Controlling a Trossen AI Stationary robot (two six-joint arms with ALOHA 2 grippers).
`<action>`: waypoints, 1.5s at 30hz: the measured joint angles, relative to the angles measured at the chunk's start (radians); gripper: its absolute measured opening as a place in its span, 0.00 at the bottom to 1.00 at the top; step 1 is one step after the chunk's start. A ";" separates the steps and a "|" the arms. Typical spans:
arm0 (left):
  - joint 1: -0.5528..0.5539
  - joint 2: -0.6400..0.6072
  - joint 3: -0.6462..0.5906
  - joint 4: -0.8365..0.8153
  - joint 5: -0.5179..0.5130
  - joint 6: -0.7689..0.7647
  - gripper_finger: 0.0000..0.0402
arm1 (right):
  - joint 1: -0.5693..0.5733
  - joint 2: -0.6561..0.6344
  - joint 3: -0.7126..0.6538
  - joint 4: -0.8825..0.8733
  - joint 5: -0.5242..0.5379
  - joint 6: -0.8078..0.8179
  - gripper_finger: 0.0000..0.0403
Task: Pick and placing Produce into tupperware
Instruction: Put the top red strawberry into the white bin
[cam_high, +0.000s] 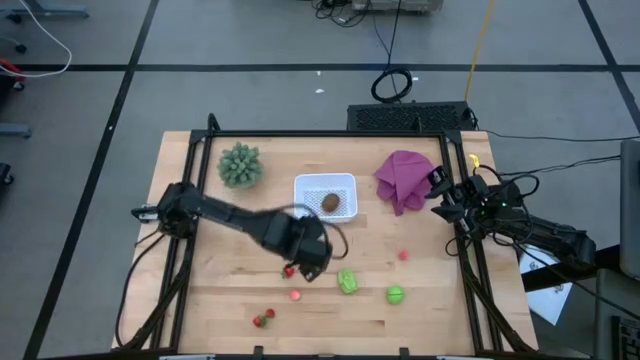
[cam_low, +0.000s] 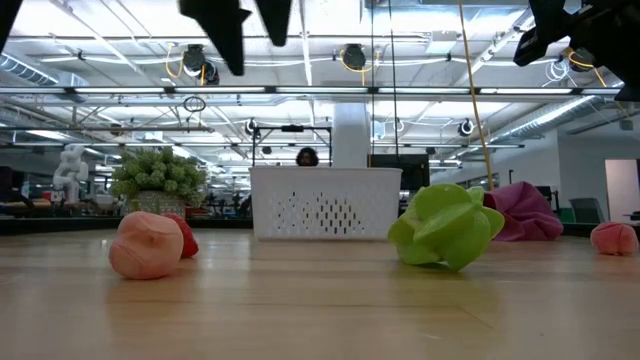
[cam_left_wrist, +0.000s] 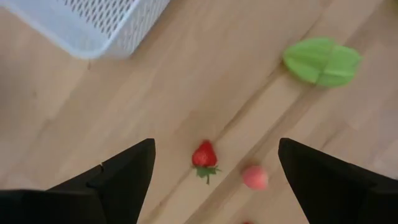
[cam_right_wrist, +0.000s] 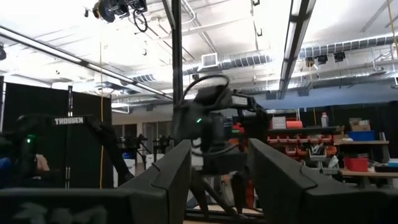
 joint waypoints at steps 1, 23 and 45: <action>-0.016 0.000 -0.019 0.001 -0.013 -0.032 0.86 | 0.000 0.000 0.000 0.000 0.000 0.010 0.37; -0.055 0.001 -0.391 0.277 0.123 -0.045 0.86 | 0.000 0.000 0.000 -0.001 0.000 0.022 0.37; -0.043 0.001 -0.522 0.408 0.150 -0.024 0.86 | 0.000 0.000 0.000 -0.001 0.000 0.048 0.37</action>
